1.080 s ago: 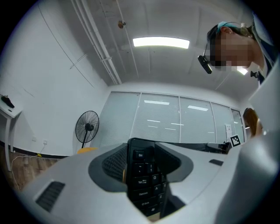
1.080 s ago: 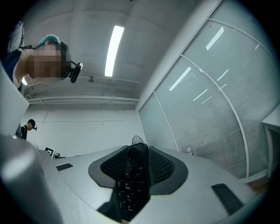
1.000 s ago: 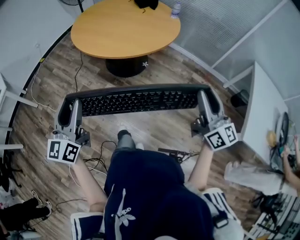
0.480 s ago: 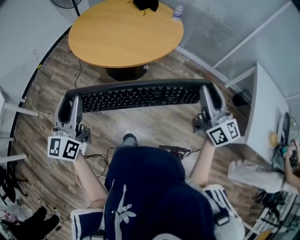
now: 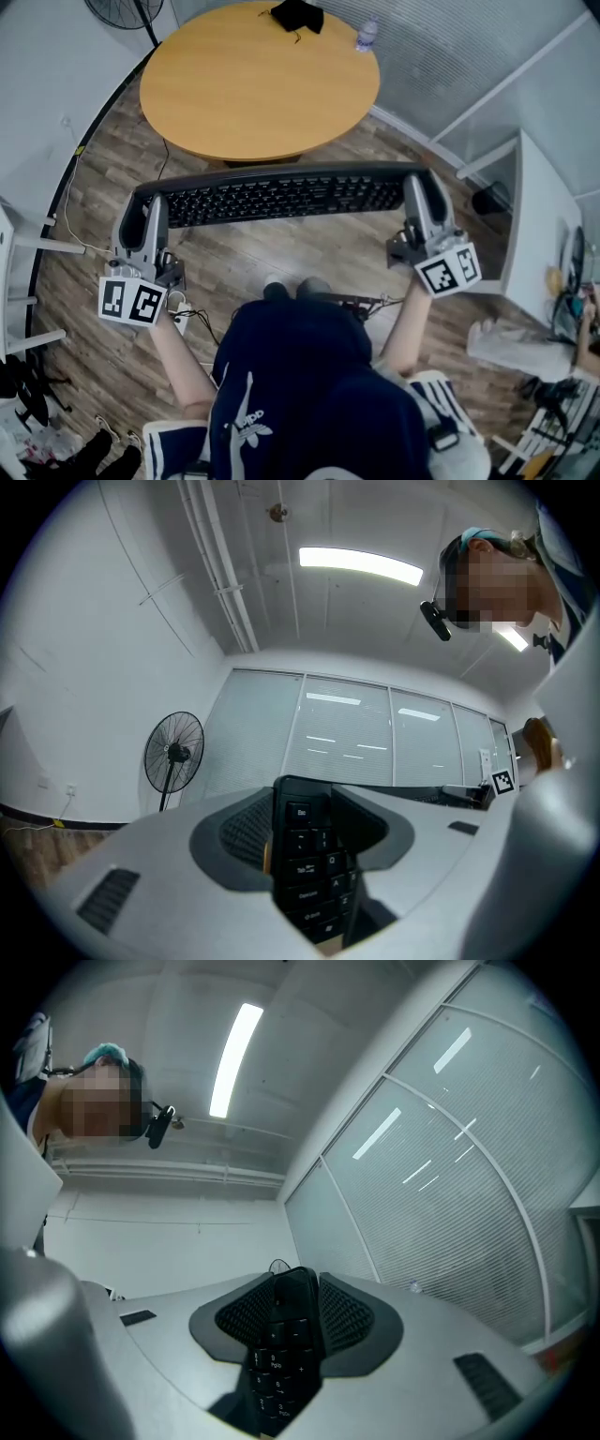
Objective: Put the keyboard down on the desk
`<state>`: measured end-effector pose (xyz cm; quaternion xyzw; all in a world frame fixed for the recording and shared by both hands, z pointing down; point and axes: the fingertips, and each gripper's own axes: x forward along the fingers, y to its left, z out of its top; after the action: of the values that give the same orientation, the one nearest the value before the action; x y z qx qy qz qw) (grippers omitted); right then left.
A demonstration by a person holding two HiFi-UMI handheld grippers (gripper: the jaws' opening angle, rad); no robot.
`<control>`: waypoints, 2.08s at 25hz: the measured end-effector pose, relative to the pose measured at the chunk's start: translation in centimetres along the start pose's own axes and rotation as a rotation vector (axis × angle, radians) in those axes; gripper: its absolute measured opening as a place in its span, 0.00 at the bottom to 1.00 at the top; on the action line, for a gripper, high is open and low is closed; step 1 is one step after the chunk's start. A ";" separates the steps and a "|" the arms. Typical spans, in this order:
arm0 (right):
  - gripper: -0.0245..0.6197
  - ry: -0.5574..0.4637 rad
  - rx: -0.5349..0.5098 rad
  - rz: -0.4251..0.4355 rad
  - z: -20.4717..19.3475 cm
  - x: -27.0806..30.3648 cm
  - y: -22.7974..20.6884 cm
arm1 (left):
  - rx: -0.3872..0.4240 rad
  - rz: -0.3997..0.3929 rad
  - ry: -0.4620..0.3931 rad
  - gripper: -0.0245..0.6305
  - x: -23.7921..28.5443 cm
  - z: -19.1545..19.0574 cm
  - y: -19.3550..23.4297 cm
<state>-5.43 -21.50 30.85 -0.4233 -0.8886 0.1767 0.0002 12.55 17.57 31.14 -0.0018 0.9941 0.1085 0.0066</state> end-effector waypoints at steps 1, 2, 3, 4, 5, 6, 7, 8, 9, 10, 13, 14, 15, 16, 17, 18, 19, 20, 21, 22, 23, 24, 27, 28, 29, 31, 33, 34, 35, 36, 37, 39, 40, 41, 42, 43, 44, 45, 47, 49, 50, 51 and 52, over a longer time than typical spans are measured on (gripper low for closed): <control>0.25 -0.001 0.004 -0.005 -0.3 0.1 -0.1 | -0.003 -0.001 0.003 0.33 0.1 -0.3 0.2; 0.25 0.001 0.006 -0.007 -0.5 0.2 -0.2 | -0.008 -0.001 0.006 0.33 0.2 -0.6 0.4; 0.25 0.005 0.006 -0.009 -0.6 0.5 -0.2 | -0.014 0.000 0.008 0.33 0.4 -0.9 0.7; 0.25 0.011 0.004 -0.010 -0.7 0.8 -0.2 | -0.020 0.001 0.011 0.33 0.6 -1.1 1.0; 0.25 0.017 0.003 -0.011 -0.8 1.2 -0.3 | -0.024 0.001 0.014 0.33 0.8 -1.2 1.3; 0.25 0.022 0.003 -0.010 -0.8 1.5 -0.4 | -0.027 0.002 0.017 0.33 1.2 -1.3 1.4; 0.25 0.027 0.003 -0.008 -0.9 1.9 -0.6 | -0.028 0.002 0.019 0.33 1.5 -1.3 1.6; 0.25 0.031 0.003 -0.007 -1.0 2.2 -0.7 | -0.028 0.003 0.021 0.33 1.7 -1.3 1.7; 0.25 0.035 0.002 -0.007 -1.1 2.3 -0.5 | -0.030 0.003 0.023 0.33 1.5 -1.3 2.0; 0.25 0.036 -0.001 -0.010 -1.1 1.9 0.3 | -0.033 0.000 0.023 0.33 0.7 -1.2 2.2; 0.25 0.012 -0.039 -0.041 -1.0 -5.1 7.6 | -0.043 -0.050 0.001 0.33 -7.4 -0.7 1.7; 0.25 0.001 -0.054 -0.050 -0.9 -8.3 10.6 | -0.045 -0.067 -0.009 0.33 -11.2 -0.4 1.2; 0.25 -0.005 -0.063 -0.053 -0.8 -10.6 12.9 | -0.046 -0.075 -0.018 0.33 -14.1 -0.2 0.8; 0.25 -0.007 -0.067 -0.049 -0.7 -11.4 14.0 | -0.046 -0.073 -0.024 0.33 -15.6 0.0 0.7; 0.25 -0.006 -0.069 -0.042 -0.6 -11.0 14.1 | -0.045 -0.065 -0.029 0.33 -15.7 0.3 0.8; 0.25 -0.006 -0.074 -0.034 -0.3 -10.1 13.6 | -0.043 -0.057 -0.035 0.33 -15.0 0.5 0.9; 0.25 -0.009 -0.082 -0.028 0.2 -9.1 12.9 | -0.040 -0.054 -0.042 0.33 -13.9 0.9 0.9; 0.25 -0.016 -0.092 -0.024 0.9 -8.4 12.3 | -0.037 -0.057 -0.051 0.33 -12.9 1.2 0.7; 0.25 -0.025 -0.100 -0.021 1.6 -8.0 11.8 | -0.034 -0.062 -0.060 0.33 -12.1 1.5 0.5; 0.25 -0.034 -0.105 -0.017 2.2 -7.7 11.3 | -0.032 -0.067 -0.069 0.33 -11.3 1.8 0.2; 0.25 -0.043 -0.108 -0.010 2.8 -7.2 10.7 | -0.030 -0.069 -0.078 0.33 -10.5 2.1 0.1; 0.25 -0.050 -0.109 -0.003 3.1 -6.4 10.0 | -0.027 -0.067 -0.086 0.33 -9.6 2.2 0.0; 0.25 -0.051 -0.110 0.009 3.6 -3.9 7.0 | -0.024 -0.051 -0.099 0.33 -6.3 2.0 -0.3; 0.25 -0.043 -0.111 0.008 3.7 -3.2 6.0 | -0.026 -0.044 -0.099 0.33 -5.3 1.7 -0.5; 0.25 -0.036 -0.113 0.010 3.8 -2.7 5.2 | -0.028 -0.038 -0.098 0.33 -4.6 1.5 -0.6; 0.25 -0.032 -0.114 0.017 4.3 -1.8 4.3 | -0.029 -0.029 -0.105 0.33 -3.4 1.7 -0.8; 0.25 -0.031 -0.107 0.023 4.5 -1.1 3.5 | -0.031 -0.017 -0.111 0.33 -2.5 1.8 -0.9; 0.25 -0.030 -0.101 0.023 4.5 -0.9 3.1 | -0.033 -0.011 -0.110 0.33 -2.2 1.7 -0.9; 0.25 -0.027 -0.094 0.024 4.3 -0.6 2.7 | -0.036 -0.006 -0.105 0.33 -1.8 1.5 -0.9; 0.25 -0.022 -0.090 0.024 4.0 -0.4 2.4 | -0.039 -0.001 -0.099 0.33 -1.5 1.2 -0.8; 0.25 -0.014 -0.085 0.025 3.7 -0.2 2.1 | -0.042 0.003 -0.090 0.33 -1.4 0.9 -0.7; 0.25 -0.002 -0.075 0.027 3.1 0.1 1.6 | -0.044 0.011 -0.073 0.33 -1.1 0.4 -0.5; 0.25 0.002 -0.068 0.028 2.8 0.3 1.4 | -0.043 0.015 -0.066 0.33 -1.0 0.3 -0.4; 0.25 0.007 -0.060 0.029 2.5 0.4 1.2 | -0.043 0.019 -0.061 0.33 -1.0 0.1 -0.4; 0.25 0.012 -0.054 0.030 2.3 0.5 1.0 | -0.043 0.023 -0.057 0.33 -0.9 0.0 -0.4; 0.25 0.017 -0.050 0.030 2.1 0.5 0.8 | -0.044 0.024 -0.053 0.33 -0.8 -0.1 -0.4; 0.25 0.023 -0.049 0.029 2.0 0.5 0.6 | -0.045 0.026 -0.051 0.33 -0.8 -0.2 -0.4; 0.25 0.028 -0.048 0.027 1.9 0.5 0.5 | -0.046 0.027 -0.051 0.33 -0.7 -0.3 -0.4; 0.25 0.033 -0.046 0.021 1.7 0.8 0.4 | -0.049 0.027 -0.049 0.33 -0.3 -0.3 0.0; 0.25 0.038 -0.043 0.014 1.2 1.8 0.2 | -0.052 0.023 -0.040 0.33 0.6 -0.5 1.0; 0.25 0.043 -0.042 0.009 1.0 2.6 0.1 | -0.055 0.020 -0.034 0.33 1.2 -0.5 1.7; 0.25 0.048 -0.042 0.005 0.7 3.6 0.0 | -0.058 0.018 -0.027 0.33 2.0 -0.6 2.5; 0.25 0.052 -0.041 0.000 0.5 4.6 -0.2 | -0.061 0.014 -0.020 0.33 2.9 -0.5 3.3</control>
<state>-8.55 -18.29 29.78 -0.4279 -0.8916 0.1474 0.0147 9.59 20.70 32.35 0.0063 0.9902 0.1387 0.0157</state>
